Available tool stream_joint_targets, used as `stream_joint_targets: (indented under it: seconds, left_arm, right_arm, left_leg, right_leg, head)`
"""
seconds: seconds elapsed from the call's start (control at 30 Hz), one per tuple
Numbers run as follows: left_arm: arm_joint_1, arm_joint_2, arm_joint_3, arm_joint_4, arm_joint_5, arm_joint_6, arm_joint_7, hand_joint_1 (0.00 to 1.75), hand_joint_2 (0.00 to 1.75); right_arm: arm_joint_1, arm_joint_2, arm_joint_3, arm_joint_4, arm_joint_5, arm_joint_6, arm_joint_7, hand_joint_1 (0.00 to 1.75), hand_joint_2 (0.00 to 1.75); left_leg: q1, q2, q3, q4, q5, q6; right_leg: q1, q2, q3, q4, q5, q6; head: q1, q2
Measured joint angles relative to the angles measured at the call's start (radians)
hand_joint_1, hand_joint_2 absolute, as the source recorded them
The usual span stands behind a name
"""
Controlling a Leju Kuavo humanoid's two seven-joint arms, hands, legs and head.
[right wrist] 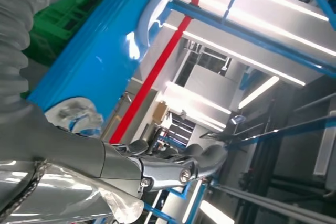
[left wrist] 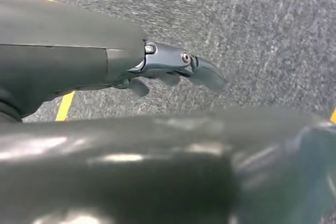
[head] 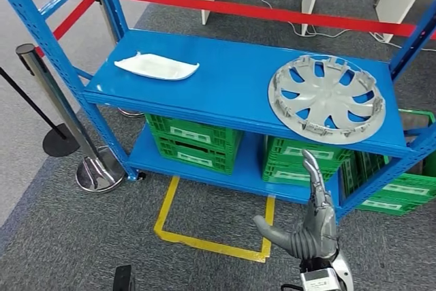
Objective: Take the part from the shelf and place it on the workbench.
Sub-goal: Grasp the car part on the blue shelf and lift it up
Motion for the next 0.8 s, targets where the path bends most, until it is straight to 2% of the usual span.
stream_joint_targets:
  seconds: [0.07,0.1,0.13,0.2,0.23,0.27,0.3,0.33,0.4,0.47,0.53,0.57,0.6,0.63,0.7,0.77,0.8]
  left_arm:
    - [-0.001,0.000,-0.002,0.000,0.000,0.000,0.000,0.00,0.00]
    - [0.000,0.000,-0.003,0.000,0.000,-0.001,0.000,0.00,0.00]
    - [0.001,0.000,-0.005,0.000,0.000,-0.003,0.000,0.00,0.00]
    - [0.002,0.000,-0.007,0.001,-0.001,-0.008,0.001,0.00,0.00]
    - [0.001,0.000,-0.008,0.001,-0.002,-0.010,0.001,0.00,0.00]
    - [0.000,0.000,-0.009,0.001,-0.003,-0.011,0.002,0.00,0.00]
    - [-0.001,-0.001,-0.011,0.002,-0.004,-0.012,0.002,0.00,0.00]
    - [-0.002,-0.001,-0.012,0.002,-0.004,-0.013,0.002,0.00,0.00]
    - [-0.002,0.000,-0.014,0.003,-0.006,-0.015,0.003,0.00,0.00]
    - [-0.003,0.000,-0.014,0.003,-0.009,-0.014,0.004,0.00,0.00]
    - [-0.004,0.001,-0.015,0.004,-0.013,-0.015,0.011,0.00,0.00]
    - [-0.003,0.001,-0.015,0.004,-0.016,-0.016,0.016,0.00,0.00]
    - [-0.002,0.002,-0.015,0.004,-0.019,-0.017,0.022,0.00,0.00]
    - [-0.001,0.002,-0.016,0.004,-0.022,-0.018,0.027,0.00,0.00]
    - [0.000,0.002,-0.016,0.005,-0.027,-0.019,0.033,0.00,0.00]
    - [-0.001,0.002,-0.017,0.007,-0.032,-0.018,0.038,0.00,0.00]
    - [-0.001,0.002,-0.017,0.008,-0.034,-0.017,0.041,0.00,0.00]
  right_arm:
    - [0.003,-0.005,0.000,0.000,0.000,0.000,0.000,0.00,1.75]
    - [0.005,-0.007,0.000,0.000,0.000,0.000,0.000,0.00,1.75]
    - [0.006,-0.009,0.000,0.000,0.000,0.000,0.000,0.00,1.75]
    - [0.007,-0.012,0.000,0.000,-0.002,0.003,0.000,0.00,1.75]
    - [0.007,-0.013,0.000,0.000,-0.003,0.005,0.001,0.00,1.75]
    - [0.007,-0.013,0.000,0.000,-0.005,0.009,0.001,0.00,1.75]
    - [0.009,-0.014,-0.001,0.000,-0.007,0.012,0.001,0.00,1.75]
    - [0.011,-0.014,-0.002,0.000,-0.008,0.016,0.001,0.00,1.75]
    - [0.016,-0.014,-0.004,-0.002,-0.010,0.021,0.000,0.00,1.75]
    - [0.017,-0.014,-0.006,-0.004,-0.010,0.024,-0.001,0.00,1.75]
    - [0.020,-0.014,-0.008,-0.005,-0.009,0.033,0.000,0.00,1.75]
    - [0.022,-0.014,-0.009,-0.005,-0.008,0.041,0.001,0.00,1.75]
    - [0.024,-0.014,-0.010,-0.004,-0.006,0.050,0.001,0.00,1.75]
    - [0.026,-0.014,-0.010,-0.004,-0.002,0.059,0.000,0.00,1.75]
    - [0.030,-0.014,-0.008,-0.004,0.007,0.072,-0.003,0.00,1.75]
    - [0.033,-0.014,-0.005,-0.003,0.015,0.081,-0.005,0.00,1.75]
    - [0.034,-0.014,-0.004,-0.002,0.017,0.084,-0.006,0.00,1.75]
  left_leg:
    - [-0.001,0.000,0.005,0.000,-0.009,0.004]
    - [-0.002,0.000,0.011,0.000,-0.015,0.004]
    - [-0.002,-0.001,0.019,0.000,-0.021,0.003]
    - [-0.003,-0.001,0.041,0.000,-0.038,-0.002]
    - [-0.003,-0.001,0.050,0.001,-0.046,-0.006]
    - [-0.004,-0.001,0.056,0.001,-0.053,-0.012]
    - [-0.005,0.000,0.060,0.003,-0.057,-0.018]
    - [-0.006,0.000,0.064,0.004,-0.060,-0.025]
    - [-0.006,0.002,0.069,0.020,-0.064,-0.035]
    - [-0.002,0.002,0.037,0.089,-0.090,-0.047]
    - [0.003,0.002,-0.034,0.209,-0.142,-0.058]
    - [0.004,0.002,-0.068,0.255,-0.159,-0.061]
    - [0.006,0.002,-0.089,0.270,-0.154,-0.062]
    - [0.006,0.002,-0.094,0.250,-0.126,-0.061]
    - [0.006,0.002,-0.068,0.136,-0.028,-0.056]
    - [0.001,0.002,-0.049,0.049,0.010,-0.047]
    - [-0.002,0.002,-0.049,0.036,0.011,-0.041]
  right_leg:
    - [0.000,0.000,-0.086,0.113,-0.036,0.004]
    - [0.000,0.000,-0.115,0.135,-0.032,0.004]
    - [0.000,0.000,-0.124,0.120,-0.005,0.003]
    - [0.000,0.000,-0.095,0.005,0.089,-0.002]
    - [0.001,-0.001,-0.077,-0.053,0.112,-0.005]
    - [0.003,-0.003,-0.062,-0.090,0.123,-0.011]
    - [0.005,-0.004,-0.055,-0.103,0.119,-0.018]
    - [0.005,-0.004,-0.051,-0.109,0.115,-0.026]
    - [0.001,-0.003,-0.033,-0.115,0.126,-0.039]
    - [-0.003,-0.003,-0.016,-0.121,0.123,-0.047]
    - [-0.004,-0.003,-0.006,-0.122,0.115,-0.051]
    - [-0.004,-0.002,-0.001,-0.122,0.110,-0.051]
    - [-0.004,0.000,0.005,-0.122,0.105,-0.051]
    - [-0.004,0.001,0.013,-0.122,0.099,-0.050]
    - [-0.004,0.002,0.027,-0.123,0.086,-0.046]
    - [-0.003,0.001,0.035,-0.123,0.077,-0.038]
    - [-0.002,0.001,0.033,-0.124,0.073,-0.032]
  head:
    - [0.002,0.000]
    - [0.002,0.000]
    - [0.002,0.000]
    - [0.002,0.000]
    - [0.003,0.000]
    - [0.004,0.000]
    - [0.004,0.000]
    - [0.005,0.000]
    - [0.002,0.000]
    - [-0.001,0.000]
    - [-0.003,0.000]
    - [-0.003,0.000]
    - [-0.004,0.000]
    - [-0.004,0.000]
    - [-0.003,0.000]
    - [-0.002,0.000]
    - [-0.001,0.000]
